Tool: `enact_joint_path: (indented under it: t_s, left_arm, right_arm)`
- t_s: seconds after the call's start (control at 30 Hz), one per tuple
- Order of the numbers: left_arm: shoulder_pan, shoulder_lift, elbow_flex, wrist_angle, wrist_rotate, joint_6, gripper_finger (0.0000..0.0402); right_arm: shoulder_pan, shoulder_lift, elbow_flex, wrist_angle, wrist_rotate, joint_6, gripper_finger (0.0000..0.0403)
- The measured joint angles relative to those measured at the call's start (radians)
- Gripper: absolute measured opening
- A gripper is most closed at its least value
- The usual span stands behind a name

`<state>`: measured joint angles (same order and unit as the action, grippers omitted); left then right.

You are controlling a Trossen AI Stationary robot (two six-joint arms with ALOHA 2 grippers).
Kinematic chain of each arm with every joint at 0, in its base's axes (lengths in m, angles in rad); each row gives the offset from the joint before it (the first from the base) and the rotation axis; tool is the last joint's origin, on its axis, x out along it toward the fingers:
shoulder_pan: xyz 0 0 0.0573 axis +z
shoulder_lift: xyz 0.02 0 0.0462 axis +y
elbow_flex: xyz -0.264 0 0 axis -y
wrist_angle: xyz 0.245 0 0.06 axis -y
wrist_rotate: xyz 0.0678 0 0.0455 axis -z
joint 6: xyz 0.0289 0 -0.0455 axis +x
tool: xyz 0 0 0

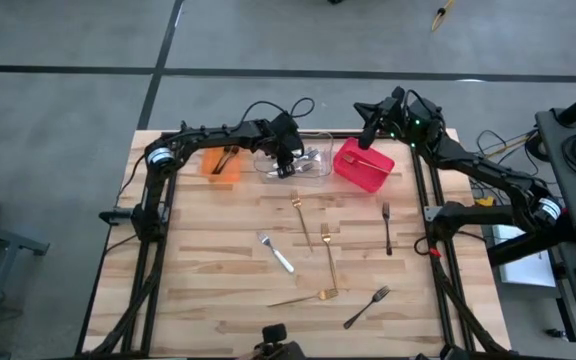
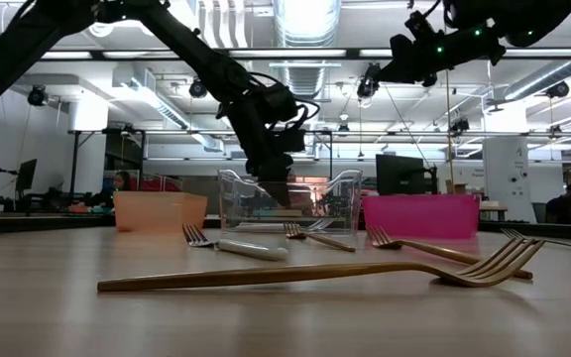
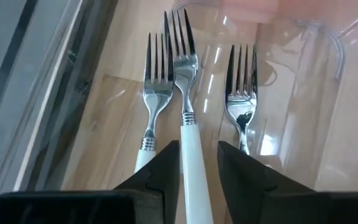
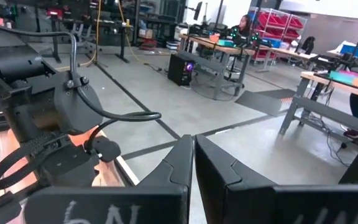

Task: Sort silverware by color (type)
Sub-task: Put the white fork into the transparent bin

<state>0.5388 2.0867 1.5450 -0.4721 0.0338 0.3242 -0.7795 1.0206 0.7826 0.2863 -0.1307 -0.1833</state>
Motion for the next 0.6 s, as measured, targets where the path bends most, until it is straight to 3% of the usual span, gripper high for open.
enact_joint_path:
  t_s: [0.3,0.6]
  left_arm:
    - [0.002,0.042,-0.003,0.011,0.019,-0.028,0.0146]
    - [0.003,0.028,0.002,-0.017,-0.004,-0.046,0.0153]
  right_arm:
    - [-0.005,0.04,0.0,0.01,0.002,-0.028,0.0009]
    - [-0.016,0.059,0.0,0.01,0.003,-0.027,0.0009]
